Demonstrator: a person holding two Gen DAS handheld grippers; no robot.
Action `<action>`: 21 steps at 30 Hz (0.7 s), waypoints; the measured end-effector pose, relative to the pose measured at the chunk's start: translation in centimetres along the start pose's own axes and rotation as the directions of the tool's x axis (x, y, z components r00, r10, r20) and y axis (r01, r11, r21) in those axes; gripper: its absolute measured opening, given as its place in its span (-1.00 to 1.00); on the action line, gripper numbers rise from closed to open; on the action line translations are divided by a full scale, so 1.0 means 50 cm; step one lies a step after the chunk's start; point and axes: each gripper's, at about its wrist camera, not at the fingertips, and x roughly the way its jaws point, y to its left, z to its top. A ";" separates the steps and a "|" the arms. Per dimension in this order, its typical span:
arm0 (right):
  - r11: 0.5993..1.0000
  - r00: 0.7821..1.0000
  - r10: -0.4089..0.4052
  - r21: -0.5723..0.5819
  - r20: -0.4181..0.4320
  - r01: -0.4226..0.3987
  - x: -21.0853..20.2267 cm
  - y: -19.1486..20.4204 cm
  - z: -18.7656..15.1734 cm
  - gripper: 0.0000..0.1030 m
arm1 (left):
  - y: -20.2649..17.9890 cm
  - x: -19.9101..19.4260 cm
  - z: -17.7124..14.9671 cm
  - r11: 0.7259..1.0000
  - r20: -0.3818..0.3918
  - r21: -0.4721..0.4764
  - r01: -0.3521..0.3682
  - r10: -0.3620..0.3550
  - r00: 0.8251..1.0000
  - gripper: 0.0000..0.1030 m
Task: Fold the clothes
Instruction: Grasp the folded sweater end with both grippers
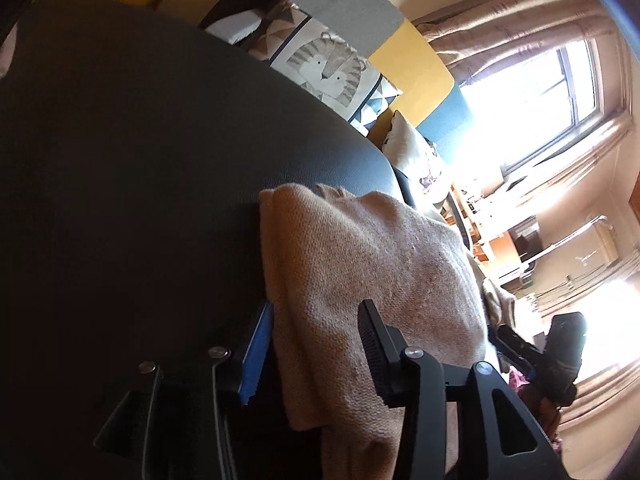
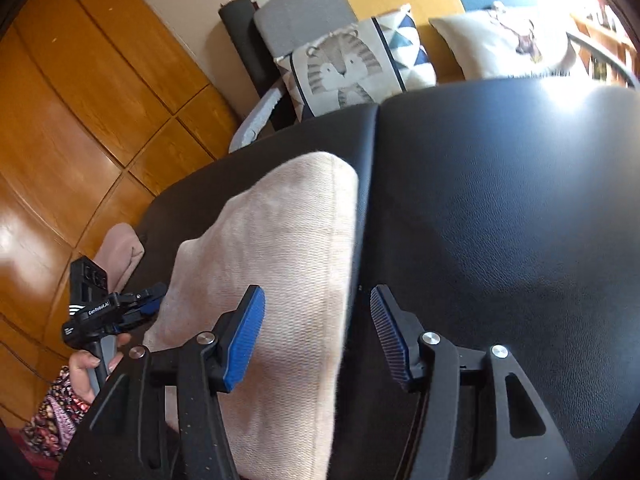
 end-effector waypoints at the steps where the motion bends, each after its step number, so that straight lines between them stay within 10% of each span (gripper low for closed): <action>1: 1.000 1.000 0.005 0.006 -0.015 -0.005 0.005 -0.008 0.003 0.14 | 0.007 0.007 0.003 0.999 -0.022 -0.024 0.027 -0.028 0.999 0.03; 21: 0.930 0.930 0.335 0.211 -0.149 -0.301 0.111 -0.089 0.021 0.51 | 0.014 0.039 0.030 0.991 -0.210 -0.097 0.092 -0.111 0.971 0.26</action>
